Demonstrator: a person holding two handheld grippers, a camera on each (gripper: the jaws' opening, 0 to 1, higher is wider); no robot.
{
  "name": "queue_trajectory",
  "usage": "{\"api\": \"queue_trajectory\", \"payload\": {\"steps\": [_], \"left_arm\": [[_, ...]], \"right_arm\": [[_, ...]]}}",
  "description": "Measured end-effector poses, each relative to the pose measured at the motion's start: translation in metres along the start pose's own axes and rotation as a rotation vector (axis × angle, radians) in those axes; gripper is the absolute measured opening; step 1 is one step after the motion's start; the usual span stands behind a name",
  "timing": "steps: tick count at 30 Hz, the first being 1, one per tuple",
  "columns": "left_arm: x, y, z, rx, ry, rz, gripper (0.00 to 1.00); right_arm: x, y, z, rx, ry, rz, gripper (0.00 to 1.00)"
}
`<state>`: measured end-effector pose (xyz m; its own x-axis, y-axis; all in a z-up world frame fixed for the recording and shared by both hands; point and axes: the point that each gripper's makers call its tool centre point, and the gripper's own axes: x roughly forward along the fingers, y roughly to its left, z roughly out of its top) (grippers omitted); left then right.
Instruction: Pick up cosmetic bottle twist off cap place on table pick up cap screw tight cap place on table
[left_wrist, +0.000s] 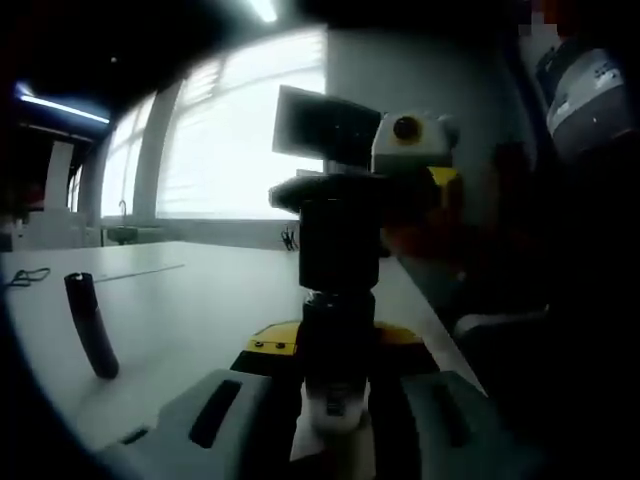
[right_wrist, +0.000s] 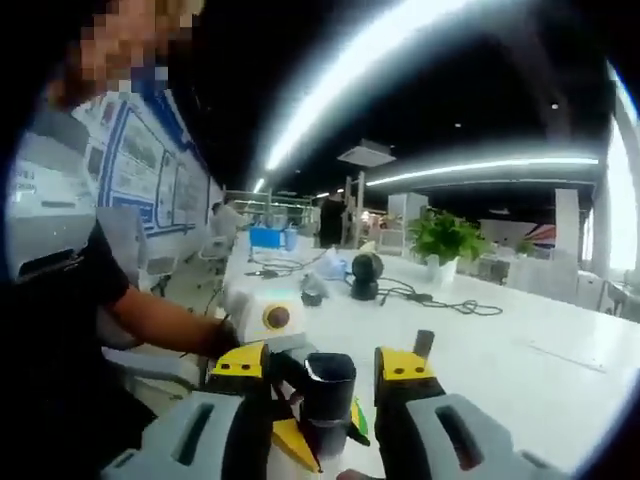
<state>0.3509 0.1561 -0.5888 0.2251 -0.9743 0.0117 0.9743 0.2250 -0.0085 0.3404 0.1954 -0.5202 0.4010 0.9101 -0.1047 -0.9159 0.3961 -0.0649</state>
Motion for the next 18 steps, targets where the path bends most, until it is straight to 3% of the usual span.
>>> {"api": "queue_trajectory", "payload": {"steps": [2,5,11,13,15,18], "left_arm": [[0.000,0.000,0.000,0.002,0.000,0.000,0.15],[0.000,-0.001,0.000,0.005,0.000,-0.001,0.15],[0.000,-0.001,0.000,0.002,-0.001,-0.004,0.15],[0.000,-0.001,0.000,0.002,-0.001,-0.003,0.15],[0.001,-0.001,0.000,0.003,0.000,-0.003,0.15],[0.000,0.000,0.000,0.003,-0.002,0.005,0.15]], "right_arm": [[0.002,-0.001,-0.004,-0.007,0.010,0.032,0.34],[0.008,-0.006,-0.006,0.011,0.006,0.022,0.31],[0.014,0.003,-0.007,-0.025,-0.004,0.087,0.28],[0.015,0.001,-0.009,-0.021,0.003,0.089,0.26],[0.015,-0.002,-0.011,-0.022,0.009,0.081,0.17],[0.016,-0.003,-0.013,0.013,0.019,0.067,0.16]]}}
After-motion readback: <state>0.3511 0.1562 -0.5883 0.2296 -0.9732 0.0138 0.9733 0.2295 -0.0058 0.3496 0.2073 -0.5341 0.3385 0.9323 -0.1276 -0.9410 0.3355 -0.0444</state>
